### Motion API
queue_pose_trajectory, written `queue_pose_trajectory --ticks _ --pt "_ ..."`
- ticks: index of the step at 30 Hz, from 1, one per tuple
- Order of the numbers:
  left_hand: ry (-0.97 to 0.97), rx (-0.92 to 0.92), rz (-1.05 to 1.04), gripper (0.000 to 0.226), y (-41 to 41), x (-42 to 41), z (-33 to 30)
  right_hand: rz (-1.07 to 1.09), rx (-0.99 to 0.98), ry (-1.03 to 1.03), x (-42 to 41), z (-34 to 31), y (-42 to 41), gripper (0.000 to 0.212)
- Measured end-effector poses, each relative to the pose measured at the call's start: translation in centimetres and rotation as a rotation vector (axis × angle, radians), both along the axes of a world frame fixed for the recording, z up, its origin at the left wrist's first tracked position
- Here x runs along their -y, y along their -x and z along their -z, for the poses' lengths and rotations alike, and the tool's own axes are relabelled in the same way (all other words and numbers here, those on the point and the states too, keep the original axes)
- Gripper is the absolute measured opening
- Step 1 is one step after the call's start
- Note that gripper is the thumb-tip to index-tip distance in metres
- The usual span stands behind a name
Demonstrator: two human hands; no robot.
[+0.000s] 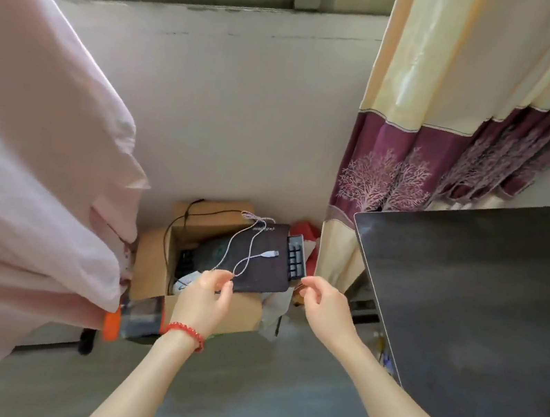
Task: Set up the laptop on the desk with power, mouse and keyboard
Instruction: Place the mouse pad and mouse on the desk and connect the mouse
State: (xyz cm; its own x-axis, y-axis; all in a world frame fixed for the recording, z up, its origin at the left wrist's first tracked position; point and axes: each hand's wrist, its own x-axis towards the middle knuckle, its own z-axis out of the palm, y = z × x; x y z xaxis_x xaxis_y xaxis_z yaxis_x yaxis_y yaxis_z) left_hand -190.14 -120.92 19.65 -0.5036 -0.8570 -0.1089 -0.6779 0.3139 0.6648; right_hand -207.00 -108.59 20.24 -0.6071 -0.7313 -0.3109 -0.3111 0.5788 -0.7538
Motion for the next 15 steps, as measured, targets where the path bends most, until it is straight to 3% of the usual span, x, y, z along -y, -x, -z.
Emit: queue_pose_trajectory --ticks 7,15 --pt "-0.229 0.154 -0.045 0.045 5.6 7.3 8.7 0.075 -0.063 -0.116 8.5 7.6 6.2 0.034" --pt "-0.300 0.408 -0.005 0.100 14.3 15.0 22.9 -0.001 -0.091 -0.375 17.0 21.0 11.2 0.068"
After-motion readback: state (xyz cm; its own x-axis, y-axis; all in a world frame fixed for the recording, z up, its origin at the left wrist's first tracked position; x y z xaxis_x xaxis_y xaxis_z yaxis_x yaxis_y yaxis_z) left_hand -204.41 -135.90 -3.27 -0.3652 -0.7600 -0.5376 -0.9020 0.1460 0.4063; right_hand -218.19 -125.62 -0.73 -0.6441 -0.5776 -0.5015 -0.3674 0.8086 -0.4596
